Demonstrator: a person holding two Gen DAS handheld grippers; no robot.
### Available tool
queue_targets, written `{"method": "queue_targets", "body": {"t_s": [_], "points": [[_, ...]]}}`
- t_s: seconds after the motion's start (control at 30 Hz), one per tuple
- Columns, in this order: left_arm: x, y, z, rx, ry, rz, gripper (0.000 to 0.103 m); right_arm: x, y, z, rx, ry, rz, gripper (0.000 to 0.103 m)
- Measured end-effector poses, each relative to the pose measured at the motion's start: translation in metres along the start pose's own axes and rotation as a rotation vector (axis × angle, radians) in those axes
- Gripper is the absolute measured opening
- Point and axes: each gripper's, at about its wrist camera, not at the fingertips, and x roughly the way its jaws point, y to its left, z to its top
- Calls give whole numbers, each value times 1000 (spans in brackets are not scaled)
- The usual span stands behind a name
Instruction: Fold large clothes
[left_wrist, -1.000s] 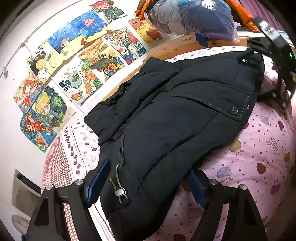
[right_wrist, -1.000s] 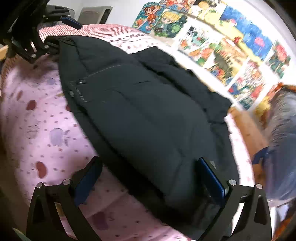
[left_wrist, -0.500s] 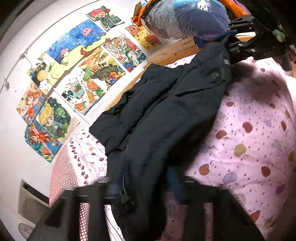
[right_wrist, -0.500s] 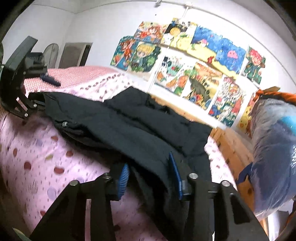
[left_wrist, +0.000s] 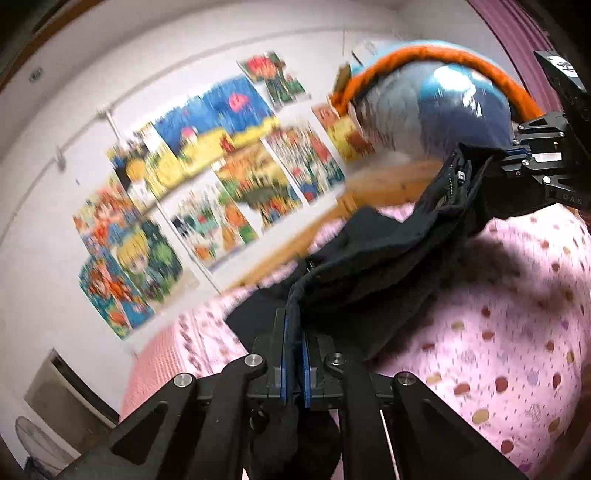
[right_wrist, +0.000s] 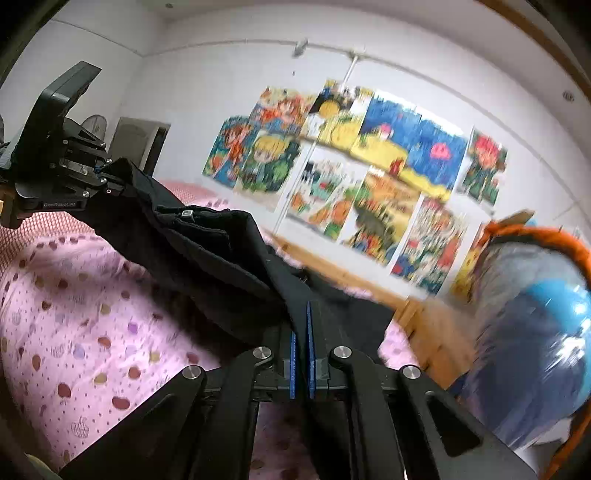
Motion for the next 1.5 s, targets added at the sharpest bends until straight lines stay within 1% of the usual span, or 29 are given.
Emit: {"method": "queue_targets", "body": {"t_s": [0.13, 0.23, 0.37, 0.43, 0.5, 0.57, 0.6, 0.7, 0.77, 0.83, 0.97, 1.03, 1.1, 1.27, 1.37, 1.5], "points": [[-15, 15, 17, -37, -53, 29, 6, -16, -11, 29, -7, -81, -38, 4], [-12, 25, 26, -73, -41, 53, 6, -14, -17, 45, -16, -98, -47, 4], [25, 47, 43, -127, 50, 48, 6, 19, -30, 81, -47, -26, -21, 4], [44, 62, 50, -165, 70, 39, 6, 46, -43, 101, -62, 36, -10, 4], [66, 77, 55, -205, 79, 19, 6, 71, -56, 117, -44, 94, 7, 4], [88, 85, 56, -216, 88, 19, 6, 98, -66, 129, -33, 129, 13, 4], [100, 90, 57, -223, 91, 19, 6, 113, -68, 132, -43, 135, 1, 4], [131, 98, 55, -227, 91, 31, 6, 148, -70, 133, -61, 119, -26, 4], [149, 99, 51, -225, 93, 40, 6, 172, -74, 129, -31, 105, -22, 4], [172, 102, 45, -238, 105, 36, 6, 188, -77, 123, -11, 102, -6, 4], [200, 104, 35, -275, 100, 36, 6, 217, -77, 109, -17, 83, 0, 4], [208, 104, 32, -275, 91, 44, 6, 226, -75, 105, -13, 65, -11, 4], [223, 104, 28, -282, 100, 44, 6, 236, -72, 99, -16, 51, -26, 4], [257, 103, 18, -290, 123, 50, 6, 268, -68, 88, -19, 55, -42, 4], [278, 101, 14, -293, 134, 52, 6, 294, -71, 79, 6, 81, -45, 4], [305, 98, 9, -323, 170, 47, 7, 319, -70, 64, 3, 93, -62, 4]]}}
